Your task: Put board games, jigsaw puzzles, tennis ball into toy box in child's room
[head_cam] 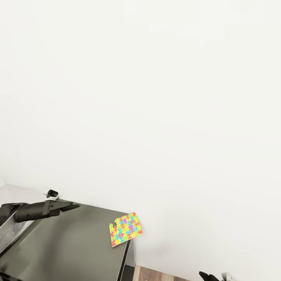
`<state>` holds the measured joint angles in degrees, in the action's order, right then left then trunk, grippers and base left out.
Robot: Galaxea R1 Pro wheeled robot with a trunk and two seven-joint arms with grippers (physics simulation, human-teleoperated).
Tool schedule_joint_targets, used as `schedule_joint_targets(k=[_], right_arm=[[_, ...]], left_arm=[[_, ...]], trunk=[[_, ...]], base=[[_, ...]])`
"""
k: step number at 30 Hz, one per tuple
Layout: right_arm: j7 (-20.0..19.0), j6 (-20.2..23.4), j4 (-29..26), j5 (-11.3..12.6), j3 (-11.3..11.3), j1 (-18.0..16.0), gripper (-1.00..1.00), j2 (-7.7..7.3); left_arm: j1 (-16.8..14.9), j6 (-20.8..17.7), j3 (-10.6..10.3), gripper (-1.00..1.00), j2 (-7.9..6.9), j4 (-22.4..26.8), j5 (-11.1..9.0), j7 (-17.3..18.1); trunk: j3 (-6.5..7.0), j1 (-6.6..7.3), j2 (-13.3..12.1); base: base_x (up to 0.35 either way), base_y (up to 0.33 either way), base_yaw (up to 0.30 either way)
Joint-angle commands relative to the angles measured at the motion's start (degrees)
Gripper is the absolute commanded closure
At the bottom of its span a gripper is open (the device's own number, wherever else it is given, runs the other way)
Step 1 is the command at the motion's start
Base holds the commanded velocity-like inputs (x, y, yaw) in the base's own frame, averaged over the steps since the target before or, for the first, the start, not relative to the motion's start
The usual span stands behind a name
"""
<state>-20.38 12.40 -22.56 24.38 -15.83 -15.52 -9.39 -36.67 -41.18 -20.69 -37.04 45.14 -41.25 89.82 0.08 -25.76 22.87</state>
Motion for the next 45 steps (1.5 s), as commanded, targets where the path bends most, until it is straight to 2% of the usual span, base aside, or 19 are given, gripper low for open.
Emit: schedule_joint_targets(k=[1, 3, 6, 8, 10, 14, 18, 22, 23, 26, 28, 32, 35, 39, 42, 45], right_arm=[[-2.1, 1.0, 0.1, 0.5, -0.4, -0.1, -1.00, -0.08], [-9.6, 4.1, 0.2, 0.6, -0.5, -0.8, -1.00, -0.32], [-18.4, 12.5, -0.2, 1.6, -0.7, -4.8, -1.00, -0.60], [-20.4, 15.5, -0.3, 2.1, -1.1, -6.2, -1.00, -0.61], [-21.2, 16.7, -0.3, 2.3, -1.6, -7.0, -1.00, -0.44], [-20.1, 15.4, -0.5, 2.6, -2.1, -7.7, -1.00, 0.18], [-18.5, 13.3, -0.5, 3.1, -3.4, -8.0, -1.00, 0.42], [-18.0, 13.9, -0.5, 5.8, -5.2, -8.6, -1.00, 0.03], [-18.0, 14.8, -0.5, 7.4, -5.5, -9.0, -1.00, -0.06], [-17.8, 18.0, -0.4, 11.3, -5.9, -10.2, -1.00, 0.27], [-17.2, 19.1, -0.5, 12.4, -5.9, -10.6, -1.00, 0.74], [-12.6, 20.5, -0.7, 13.6, -5.9, -11.3, -1.00, 2.28], [-10.1, 20.8, -1.0, 13.9, -5.9, -11.8, -1.00, 2.78], [-8.8, 21.2, -0.9, 14.2, -6.0, -12.0, -1.00, 3.13], [-8.5, 22.1, -0.9, 14.3, -6.1, -12.1, -1.00, 4.40], [-8.5, 24.2, -0.9, 14.3, -6.1, -12.1, -1.00, 5.04]], left_arm=[[-0.1, -0.7, -0.3, -1.00, 0.32, 0.0, -0.2, 0.2], [0.0, -1.0, -0.3, -1.00, 1.80, 0.5, 0.0, 0.2], [-0.2, -2.1, 0.1, -1.00, 4.13, 1.2, -0.1, -0.3], [-0.2, -3.7, 0.2, -1.00, 4.79, 2.4, -0.1, -2.0], [-0.2, -5.1, 0.2, -1.00, 5.26, 3.5, 0.0, -3.9], [-0.2, -6.5, 0.1, -1.00, 7.16, 4.8, -0.2, -9.8], [-0.2, -8.2, 0.2, -1.00, 8.02, 5.5, -0.4, -12.3], [-0.2, -9.6, 0.3, -1.00, 9.03, 6.2, -0.5, -13.0], [-0.2, -9.8, 0.3, -1.00, 9.37, 6.4, -0.5, -13.0], [-0.2, -10.0, 0.3, -1.00, 9.77, 6.7, -0.5, -13.1], [-0.2, -10.1, 0.3, -1.00, 9.84, 6.9, -0.5, -13.1], [-0.2, -10.4, 2.0, -1.00, 9.89, 7.0, -0.6, -13.0], [-0.2, -10.7, 2.6, -1.00, 9.92, 7.0, -0.5, -13.0], [-0.2, -10.9, 2.9, -1.00, 9.78, 7.0, -0.5, -12.8], [-0.2, -11.0, 3.1, -1.00, 9.48, 7.0, -0.6, -12.6], [-0.2, -11.2, 3.2, -1.00, 9.39, 7.1, -0.8, -11.9]], trunk=[[-0.03, -0.02, 0.1], [-0.03, -0.02, 0.1], [-0.03, -0.02, 0.1], [-0.03, -0.02, 0.1], [-0.03, -0.02, 0.1], [-0.03, -0.02, 0.1], [-0.03, -0.02, 0.1], [-0.03, -0.02, 0.1], [-0.03, -0.02, 0.1], [-0.03, -0.02, 0.1], [-0.03, -0.02, 0.1], [-0.03, -0.02, 0.1], [-0.56, -0.68, 1.3], [-1.28, -1.56, 2.9], [-1.82, -2.22, 4.1], [-2.36, -2.88, 5.3]], base=[[0.000, 0.000, 0.000], [0.000, 0.000, 0.000], [0.000, 0.000, 0.000], [0.000, 0.000, 0.000], [0.000, 0.000, 0.000], [0.000, 0.000, 0.000], [0.000, 0.000, 0.000], [0.000, 0.000, 0.000], [0.000, 0.000, 0.000], [0.000, 0.000, 0.000], [0.000, 0.000, 0.000], [0.000, 0.000, 0.000], [0.000, 0.000, 0.000], [0.000, 0.000, 0.000], [0.000, 0.000, 0.000], [0.000, 0.000, 0.000]])
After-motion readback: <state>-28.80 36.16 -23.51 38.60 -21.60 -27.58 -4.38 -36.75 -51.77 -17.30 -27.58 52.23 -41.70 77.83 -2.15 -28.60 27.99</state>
